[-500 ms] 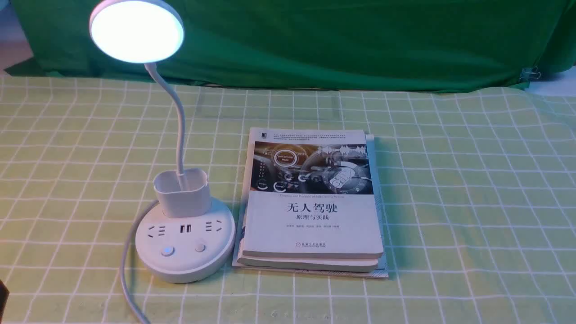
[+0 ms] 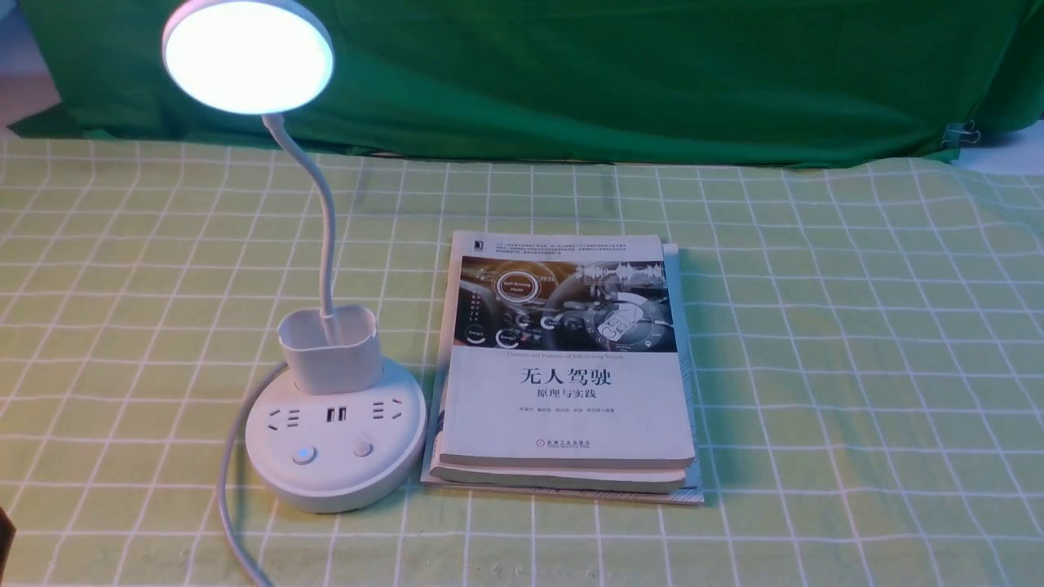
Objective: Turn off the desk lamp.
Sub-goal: Use the left arm to press the button switch on the lamp holder
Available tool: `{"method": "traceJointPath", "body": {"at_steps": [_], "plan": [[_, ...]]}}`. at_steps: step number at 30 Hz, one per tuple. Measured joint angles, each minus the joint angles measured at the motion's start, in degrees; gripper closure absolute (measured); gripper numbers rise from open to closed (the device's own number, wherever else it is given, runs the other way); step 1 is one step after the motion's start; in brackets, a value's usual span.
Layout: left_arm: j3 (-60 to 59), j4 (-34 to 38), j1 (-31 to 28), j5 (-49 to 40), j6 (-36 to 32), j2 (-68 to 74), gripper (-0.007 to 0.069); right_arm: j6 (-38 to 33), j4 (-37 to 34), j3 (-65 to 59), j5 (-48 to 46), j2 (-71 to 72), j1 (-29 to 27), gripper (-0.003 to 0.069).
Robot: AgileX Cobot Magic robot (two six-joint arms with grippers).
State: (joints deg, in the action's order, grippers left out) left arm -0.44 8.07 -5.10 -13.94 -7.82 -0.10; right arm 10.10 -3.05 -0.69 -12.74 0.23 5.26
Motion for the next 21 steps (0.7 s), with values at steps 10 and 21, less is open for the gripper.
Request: {"method": "traceJointPath", "body": {"at_steps": [10, 21], "plan": [[0.0, 21.7, 0.0, 7.7, 8.2, 0.0, 0.0623, 0.0, 0.0, 0.0, 0.0, 0.0, 0.0, 0.0421], [4.4, 30.9, 0.6, 7.6, 10.4, 1.7, 0.0623, 0.0, 0.0, 0.0, -0.1, 0.0, 0.0, 0.0421]]}}
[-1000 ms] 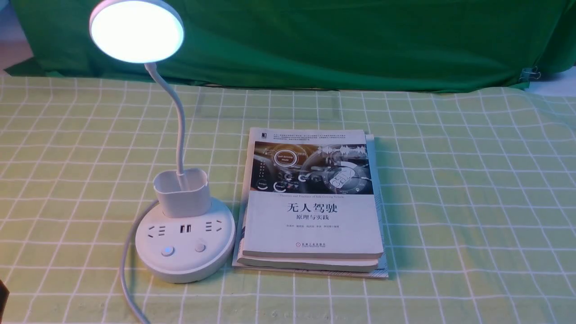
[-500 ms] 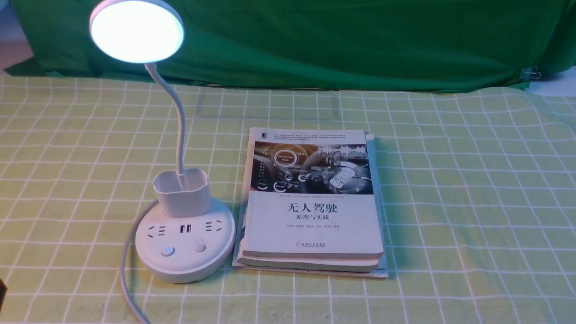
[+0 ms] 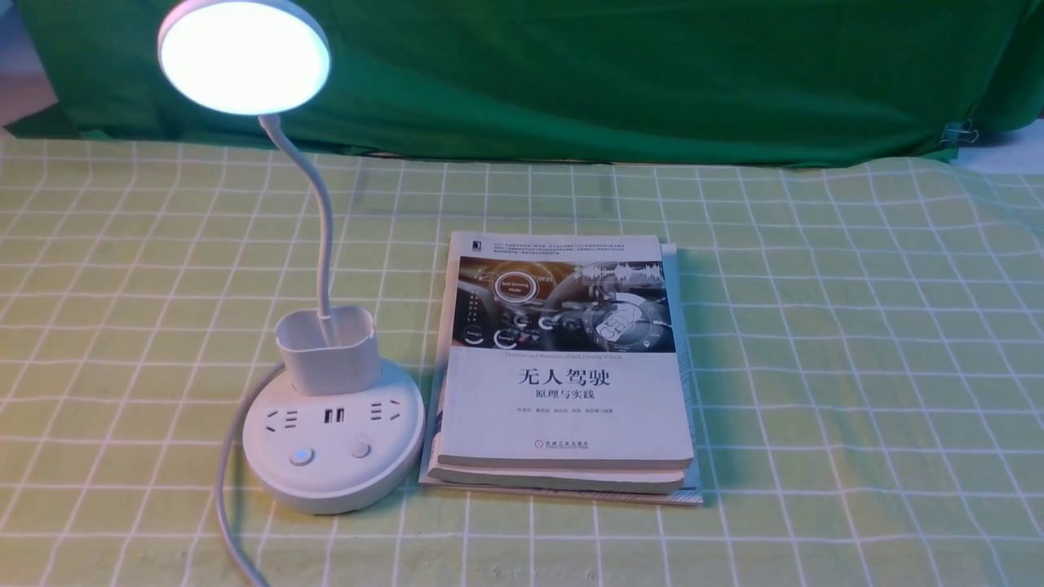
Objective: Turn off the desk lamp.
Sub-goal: Use the left arm to press the button switch on the lamp holder
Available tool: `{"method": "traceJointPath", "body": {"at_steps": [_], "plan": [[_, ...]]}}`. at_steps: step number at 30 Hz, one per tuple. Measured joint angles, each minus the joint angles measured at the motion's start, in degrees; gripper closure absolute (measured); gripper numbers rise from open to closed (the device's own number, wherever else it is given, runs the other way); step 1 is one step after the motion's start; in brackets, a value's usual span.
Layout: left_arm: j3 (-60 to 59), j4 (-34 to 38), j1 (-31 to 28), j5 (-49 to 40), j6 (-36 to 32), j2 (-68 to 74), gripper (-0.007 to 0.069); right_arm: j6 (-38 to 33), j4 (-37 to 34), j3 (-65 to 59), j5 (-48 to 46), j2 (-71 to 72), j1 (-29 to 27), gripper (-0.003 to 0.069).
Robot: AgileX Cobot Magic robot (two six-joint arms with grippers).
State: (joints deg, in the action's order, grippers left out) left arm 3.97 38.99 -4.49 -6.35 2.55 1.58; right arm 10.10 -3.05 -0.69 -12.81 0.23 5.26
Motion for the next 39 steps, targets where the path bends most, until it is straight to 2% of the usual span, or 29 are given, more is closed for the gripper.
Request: {"method": "traceJointPath", "body": {"at_steps": [1, 5, 7, 9, 12, 15, 16, 18, 22, 30, 39], "plan": [[2.3, -1.5, 0.1, -1.4, -0.1, 1.1, 0.0623, 0.0, 0.0, 0.0, 0.0, 0.0, 0.0, 0.0421], [18.3, -13.8, 0.5, -17.3, -3.9, 16.6, 0.0623, 0.0, 0.0, 0.0, 0.0, 0.0, 0.0, 0.0421], [21.3, -16.0, 0.5, -22.4, -5.8, 22.1, 0.0623, 0.0, 0.0, 0.0, 0.0, 0.0, 0.0, 0.0421], [27.6, -17.6, 0.7, -31.4, -11.0, 32.8, 0.0623, 0.0, 0.0, 0.0, 0.0, 0.0, 0.0, 0.0421], [34.3, -19.3, 4.7, -39.8, -13.9, 48.8, 0.0623, 0.0, 0.0, 0.0, 0.0, 0.0, 0.0, 0.0421], [38.6, -22.3, 10.6, -41.8, -13.5, 58.4, 0.0623, 0.0, 0.0, 0.0, 0.0, 0.0, 0.0, 0.0421], [41.4, -24.5, 14.7, -42.9, -13.1, 64.6, 0.0623, 0.0, 0.0, 0.0, 0.0, 0.0, 0.0, 0.0421], [44.4, -25.8, 18.9, -43.7, -12.9, 70.6, 0.0623, 0.0, 0.0, 0.0, 0.0, 0.0, 0.0, 0.0421], [50.1, -26.4, 24.7, -43.4, -12.9, 80.1, 0.0623, 0.0, 0.0, 0.0, 0.0, 0.0, 0.0, 0.0421], [57.4, -28.2, 25.9, -44.7, -12.3, 90.3, 0.0623, 0.0, 0.0, 0.0, 0.1, 0.0, 0.0, 0.0421], [60.1, -29.5, 25.9, -44.5, -10.9, 95.8, 0.0623, 0.0, 0.0, 0.0, 0.1, 0.0, 0.0, 0.0421]]}}
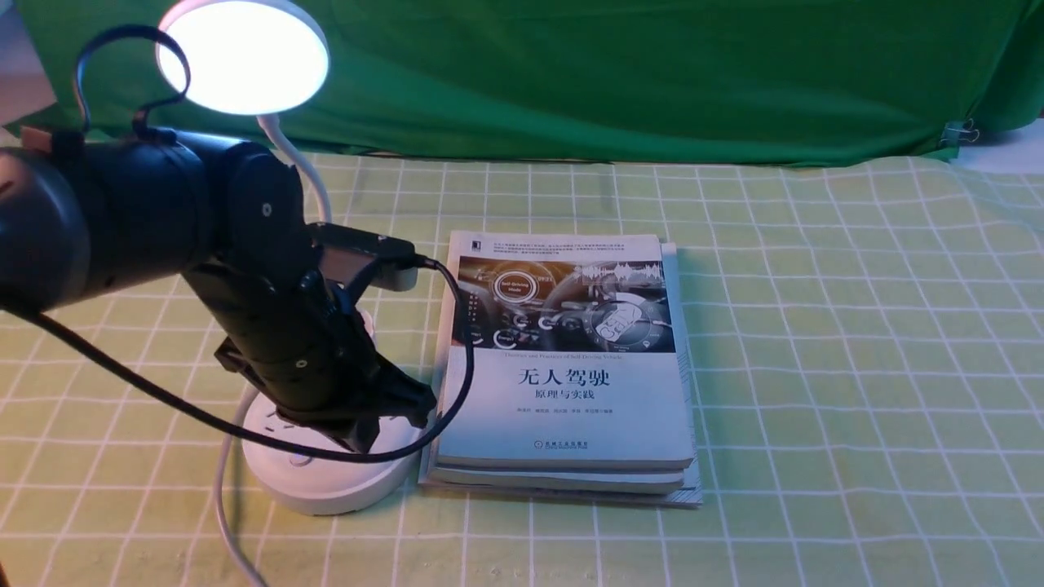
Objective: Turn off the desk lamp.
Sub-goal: Use the left arm to press the button switch on the lamp holder
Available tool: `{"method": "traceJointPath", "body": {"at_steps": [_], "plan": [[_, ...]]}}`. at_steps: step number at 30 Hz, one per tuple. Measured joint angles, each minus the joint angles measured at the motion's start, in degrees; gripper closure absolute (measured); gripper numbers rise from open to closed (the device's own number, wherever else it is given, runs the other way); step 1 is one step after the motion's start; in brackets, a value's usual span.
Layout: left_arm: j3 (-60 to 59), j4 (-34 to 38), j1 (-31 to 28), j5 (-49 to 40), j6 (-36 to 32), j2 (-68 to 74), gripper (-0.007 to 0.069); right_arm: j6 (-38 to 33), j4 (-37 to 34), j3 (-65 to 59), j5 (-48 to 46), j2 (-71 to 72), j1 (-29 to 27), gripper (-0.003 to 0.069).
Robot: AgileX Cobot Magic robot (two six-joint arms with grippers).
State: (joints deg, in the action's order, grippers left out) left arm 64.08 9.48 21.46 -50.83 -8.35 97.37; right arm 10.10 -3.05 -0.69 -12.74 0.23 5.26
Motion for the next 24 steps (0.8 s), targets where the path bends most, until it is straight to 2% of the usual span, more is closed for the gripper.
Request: {"method": "traceJointPath", "body": {"at_steps": [15, 24], "plan": [[1.7, -1.2, -0.9, 1.6, 0.5, 6.2, 0.0623, 0.0, 0.0, 0.0, 0.0, 0.0, 0.0, 0.0421], [1.3, -1.2, -0.9, 1.5, 0.8, 3.9, 0.0623, 0.0, 0.0, 0.0, 0.0, 0.0, 0.0, 0.0421]]}}
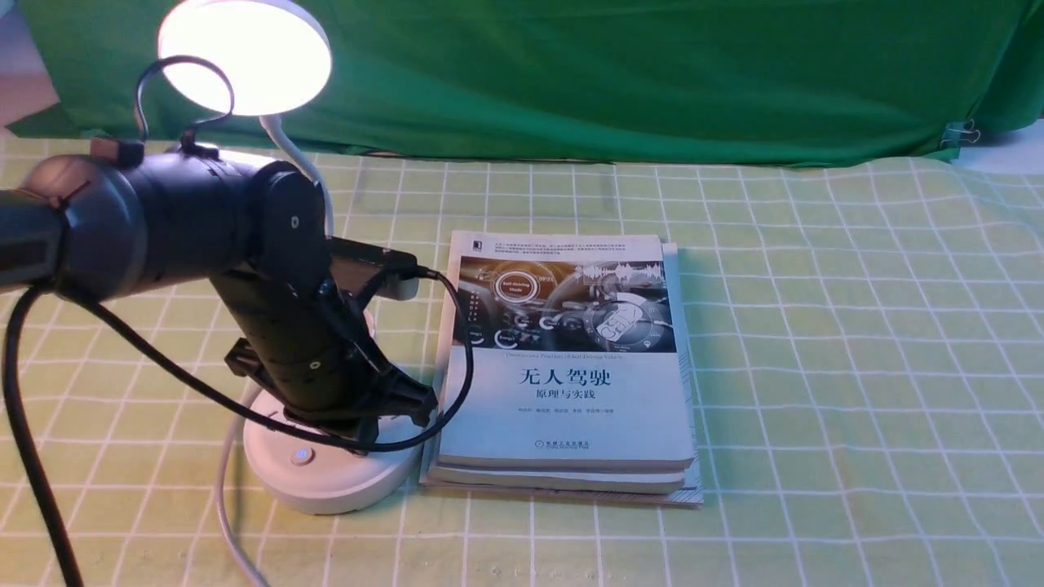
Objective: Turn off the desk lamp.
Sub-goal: Use the left arm to press the button switch on the lamp holder
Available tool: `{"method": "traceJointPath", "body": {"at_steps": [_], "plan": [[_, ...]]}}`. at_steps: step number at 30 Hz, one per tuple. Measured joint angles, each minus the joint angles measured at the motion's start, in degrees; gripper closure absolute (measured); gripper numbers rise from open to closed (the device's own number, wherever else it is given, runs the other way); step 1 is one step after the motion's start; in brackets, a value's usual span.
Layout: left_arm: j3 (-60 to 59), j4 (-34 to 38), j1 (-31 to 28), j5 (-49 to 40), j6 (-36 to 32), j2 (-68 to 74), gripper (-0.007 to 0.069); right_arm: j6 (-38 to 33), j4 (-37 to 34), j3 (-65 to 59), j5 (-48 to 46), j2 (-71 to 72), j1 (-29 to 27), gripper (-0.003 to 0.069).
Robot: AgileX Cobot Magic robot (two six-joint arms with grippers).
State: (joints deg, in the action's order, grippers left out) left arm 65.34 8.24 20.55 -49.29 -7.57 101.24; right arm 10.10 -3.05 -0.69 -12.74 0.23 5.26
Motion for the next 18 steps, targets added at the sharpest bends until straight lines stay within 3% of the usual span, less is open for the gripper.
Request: {"method": "traceJointPath", "body": {"at_steps": [18], "plan": [[-0.1, 0.1, 0.0, 0.2, 1.0, -0.4, 0.0623, 0.0, 0.0, 0.0, 0.0, 0.0, 0.0, 0.0421]]}}
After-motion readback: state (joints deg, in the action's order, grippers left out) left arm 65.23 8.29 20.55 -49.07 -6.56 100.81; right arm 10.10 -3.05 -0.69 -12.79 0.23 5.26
